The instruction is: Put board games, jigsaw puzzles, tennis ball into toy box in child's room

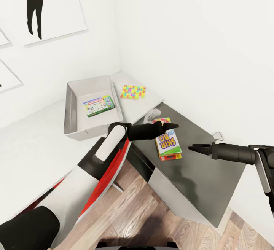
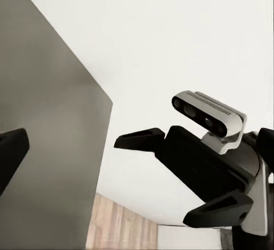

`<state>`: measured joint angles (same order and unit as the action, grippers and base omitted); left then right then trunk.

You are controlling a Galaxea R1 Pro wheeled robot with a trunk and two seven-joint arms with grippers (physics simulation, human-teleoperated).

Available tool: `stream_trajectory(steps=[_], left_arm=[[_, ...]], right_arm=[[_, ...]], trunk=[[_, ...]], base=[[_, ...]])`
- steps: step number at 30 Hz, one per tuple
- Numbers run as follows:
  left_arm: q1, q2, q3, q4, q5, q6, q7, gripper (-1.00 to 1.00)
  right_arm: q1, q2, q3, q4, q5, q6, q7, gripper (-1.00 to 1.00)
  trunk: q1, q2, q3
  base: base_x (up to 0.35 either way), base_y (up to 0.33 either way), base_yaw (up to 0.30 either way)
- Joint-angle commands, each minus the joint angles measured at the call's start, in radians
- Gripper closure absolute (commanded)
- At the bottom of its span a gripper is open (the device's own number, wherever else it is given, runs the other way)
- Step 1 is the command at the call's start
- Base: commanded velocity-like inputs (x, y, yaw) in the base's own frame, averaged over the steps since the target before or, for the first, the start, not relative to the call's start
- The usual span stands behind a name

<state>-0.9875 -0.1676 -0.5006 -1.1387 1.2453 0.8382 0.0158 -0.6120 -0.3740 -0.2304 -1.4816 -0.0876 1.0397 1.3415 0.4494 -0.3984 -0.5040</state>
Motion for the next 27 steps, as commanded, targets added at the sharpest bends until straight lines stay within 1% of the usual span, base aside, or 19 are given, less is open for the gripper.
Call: stream_trajectory(steps=[1,2,4,5,7,8,10,11,12,13,15,16,17,21,23,26,27], left_arm=[[0.009,-0.001,-0.006,-0.006,0.017,0.000,0.002,-1.00],[0.009,-0.001,-0.006,-0.006,0.017,0.000,0.002,-1.00],[0.027,-0.001,-0.015,-0.021,0.047,-0.005,0.001,-1.00],[0.027,-0.001,-0.015,-0.021,0.047,-0.005,0.001,-1.00],[0.044,-0.002,-0.031,-0.039,0.072,-0.008,0.001,-1.00],[0.044,-0.002,-0.031,-0.039,0.072,-0.008,0.001,-1.00],[0.062,0.000,-0.061,-0.068,0.091,-0.010,0.001,-1.00],[0.062,0.000,-0.061,-0.068,0.091,-0.010,0.001,-1.00],[0.072,0.001,-0.077,-0.089,0.098,-0.010,0.001,-1.00],[0.072,0.001,-0.077,-0.089,0.098,-0.010,0.001,-1.00],[0.091,0.002,-0.103,-0.137,0.108,-0.011,0.001,-1.00],[0.091,0.002,-0.103,-0.137,0.108,-0.011,0.001,-1.00],[0.099,0.003,-0.112,-0.159,0.111,-0.012,0.002,-1.00],[0.111,0.003,-0.125,-0.191,0.117,-0.012,0.008,-1.00],[0.120,0.004,-0.132,-0.211,0.121,-0.012,0.024,-1.00],[0.123,0.005,-0.134,-0.218,0.123,-0.012,0.034,-1.00],[0.126,0.006,-0.136,-0.224,0.125,-0.012,0.045,-1.00]], right_arm=[[0.003,-0.001,-0.009,0.000,0.014,0.008,-0.001,-1.00],[0.003,-0.001,-0.009,0.000,0.014,0.008,-0.001,-1.00],[0.011,-0.002,-0.031,-0.002,0.047,0.008,-0.002,-1.00],[0.011,-0.002,-0.031,-0.002,0.047,0.008,-0.002,-1.00],[0.018,-0.001,-0.056,-0.004,0.072,0.008,-0.003,-1.00],[0.018,-0.001,-0.056,-0.004,0.072,0.008,-0.003,-1.00],[0.023,0.001,-0.079,-0.007,0.089,0.008,-0.004,-1.00],[0.023,0.001,-0.079,-0.007,0.089,0.008,-0.004,-1.00],[0.024,0.003,-0.088,-0.009,0.095,0.008,-0.004,-1.00],[0.024,0.003,-0.088,-0.009,0.095,0.008,-0.004,-1.00],[0.026,0.006,-0.101,-0.012,0.109,0.008,-0.005,-1.00],[0.026,0.006,-0.101,-0.012,0.109,0.008,-0.005,-1.00],[0.027,0.007,-0.105,-0.013,0.116,0.008,-0.005,-1.00],[0.027,0.009,-0.112,-0.015,0.130,0.008,-0.006,-1.00],[0.027,0.011,-0.116,-0.015,0.147,0.008,-0.007,-1.00],[0.027,0.012,-0.117,-0.016,0.157,0.008,-0.007,-1.00],[0.026,0.013,-0.118,-0.016,0.167,0.008,-0.008,-1.00]], trunk=[[0.001,-0.002,0.000],[0.001,-0.002,0.002],[0.001,-0.002,0.005],[0.001,-0.002,0.006],[0.001,-0.002,0.009],[0.001,-0.002,0.011],[0.001,-0.002,0.014],[0.001,-0.002,0.016],[0.001,-0.002,0.017],[0.001,-0.002,0.019],[0.001,-0.002,0.021],[0.001,-0.002,0.023],[0.001,-0.002,0.024],[0.001,-0.002,0.030],[0.001,-0.002,0.033],[0.001,-0.002,0.037],[0.001,-0.002,0.039]], base=[[0.000,0.000,-0.124],[0.000,0.000,-0.124],[0.000,0.000,-0.137],[0.000,0.000,-0.141],[0.000,0.000,-0.152],[0.000,0.000,-0.155],[0.000,0.000,-0.164],[0.000,0.000,-0.167],[0.000,0.000,-0.172],[0.000,0.000,-0.172],[0.000,0.000,-0.180],[0.000,0.000,-0.182],[0.000,0.000,-0.186],[0.000,0.000,-0.190],[0.000,0.000,-0.196],[0.000,0.000,-0.199],[0.000,0.000,-0.201]])
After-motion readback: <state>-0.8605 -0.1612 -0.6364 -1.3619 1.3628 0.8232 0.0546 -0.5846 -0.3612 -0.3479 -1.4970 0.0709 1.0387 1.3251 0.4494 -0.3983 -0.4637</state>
